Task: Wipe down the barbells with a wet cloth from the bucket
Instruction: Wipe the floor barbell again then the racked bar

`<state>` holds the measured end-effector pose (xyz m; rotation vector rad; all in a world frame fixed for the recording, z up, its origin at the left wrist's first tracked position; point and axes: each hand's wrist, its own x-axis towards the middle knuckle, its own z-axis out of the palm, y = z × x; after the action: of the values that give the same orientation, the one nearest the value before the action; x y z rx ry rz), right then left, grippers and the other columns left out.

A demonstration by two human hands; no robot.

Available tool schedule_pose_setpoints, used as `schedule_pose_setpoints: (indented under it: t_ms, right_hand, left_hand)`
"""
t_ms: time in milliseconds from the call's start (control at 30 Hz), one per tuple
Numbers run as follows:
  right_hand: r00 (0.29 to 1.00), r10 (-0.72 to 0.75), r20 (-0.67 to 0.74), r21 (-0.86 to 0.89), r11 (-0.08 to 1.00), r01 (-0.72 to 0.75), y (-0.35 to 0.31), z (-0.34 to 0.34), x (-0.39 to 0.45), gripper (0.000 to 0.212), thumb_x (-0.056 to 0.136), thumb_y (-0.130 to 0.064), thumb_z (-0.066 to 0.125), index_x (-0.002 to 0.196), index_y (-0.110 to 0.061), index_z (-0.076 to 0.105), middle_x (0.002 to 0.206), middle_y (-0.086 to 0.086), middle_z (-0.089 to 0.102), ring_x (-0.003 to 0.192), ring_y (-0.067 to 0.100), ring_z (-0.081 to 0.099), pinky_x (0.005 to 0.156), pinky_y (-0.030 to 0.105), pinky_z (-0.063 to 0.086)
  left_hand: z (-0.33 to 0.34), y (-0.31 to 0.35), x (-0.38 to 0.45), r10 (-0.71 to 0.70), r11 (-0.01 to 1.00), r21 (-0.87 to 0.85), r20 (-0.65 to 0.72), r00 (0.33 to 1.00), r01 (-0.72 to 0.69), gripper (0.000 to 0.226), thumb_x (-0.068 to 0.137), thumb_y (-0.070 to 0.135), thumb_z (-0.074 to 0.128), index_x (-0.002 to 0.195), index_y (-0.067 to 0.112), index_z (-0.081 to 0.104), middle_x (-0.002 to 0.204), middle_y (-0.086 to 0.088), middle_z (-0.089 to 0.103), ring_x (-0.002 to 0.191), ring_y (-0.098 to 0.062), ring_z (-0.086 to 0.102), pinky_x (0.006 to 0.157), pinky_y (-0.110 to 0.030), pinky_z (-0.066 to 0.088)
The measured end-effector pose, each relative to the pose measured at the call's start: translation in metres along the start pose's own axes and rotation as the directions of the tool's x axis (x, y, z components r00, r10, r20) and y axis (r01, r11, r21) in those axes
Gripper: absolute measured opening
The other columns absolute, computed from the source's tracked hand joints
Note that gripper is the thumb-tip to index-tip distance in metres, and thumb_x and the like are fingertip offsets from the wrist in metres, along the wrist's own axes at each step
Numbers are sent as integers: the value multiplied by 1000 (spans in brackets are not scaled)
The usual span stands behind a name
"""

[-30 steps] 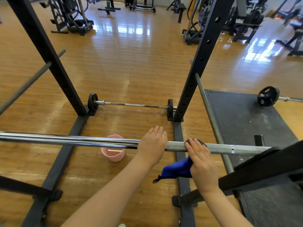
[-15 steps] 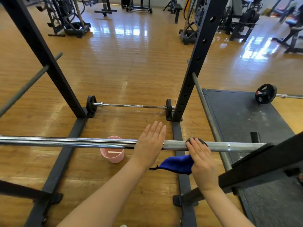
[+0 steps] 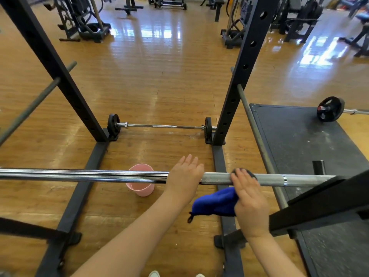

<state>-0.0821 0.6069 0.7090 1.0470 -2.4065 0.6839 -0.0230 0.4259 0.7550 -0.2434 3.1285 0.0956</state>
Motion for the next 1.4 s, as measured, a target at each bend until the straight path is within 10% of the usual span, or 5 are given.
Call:
schedule_pose_setpoints:
  t_ms: [133,400,600,967,1400]
  right_hand:
    - [994,96,-50,-39,994,-98,-10,2,3,42,84,-6,37,121,2,55,125,17,56,117,38,53,114,34,15]
    - [989,-139,59,27,990,138,-19,11,8,41,84,-2,40,123,-7,53,130,10,53,122,24,49,114,35,22]
    - [988,131,-81,-56,989,-136,-2,-2,-4,43,83,-1,35,122,1,53,127,18,54,122,34,50,115,32,15]
    - [998,60,-18,-5,998,-60,-1,-4,-2,42,85,-5,36,125,-4,49,131,11,49,123,31,49,113,38,21]
    - [997,-77,29,12,997,77,-4,3,3,42,84,-2,40,124,-4,54,129,12,54,125,26,48,116,33,19]
  left_hand:
    - [-15,-5,11,-11,999,-35,171,985,18,28,86,7,55,112,17,55,110,-4,59,100,-22,56,73,-30,38]
    - [-14,-7,10,1,999,-53,165,986,7,31,84,9,55,114,19,56,110,-2,62,100,-24,59,70,-29,39]
    - [7,-5,-2,158,982,133,-181,971,-135,46,71,8,70,116,4,64,114,-13,68,109,-28,63,98,-45,46]
    - [-6,4,7,39,998,49,38,999,-41,47,88,-2,51,133,7,45,148,-12,39,142,-24,24,117,-36,14]
    - [-19,2,14,-2,999,-51,225,974,14,22,87,9,55,107,17,55,104,-3,60,85,-19,52,68,-30,38]
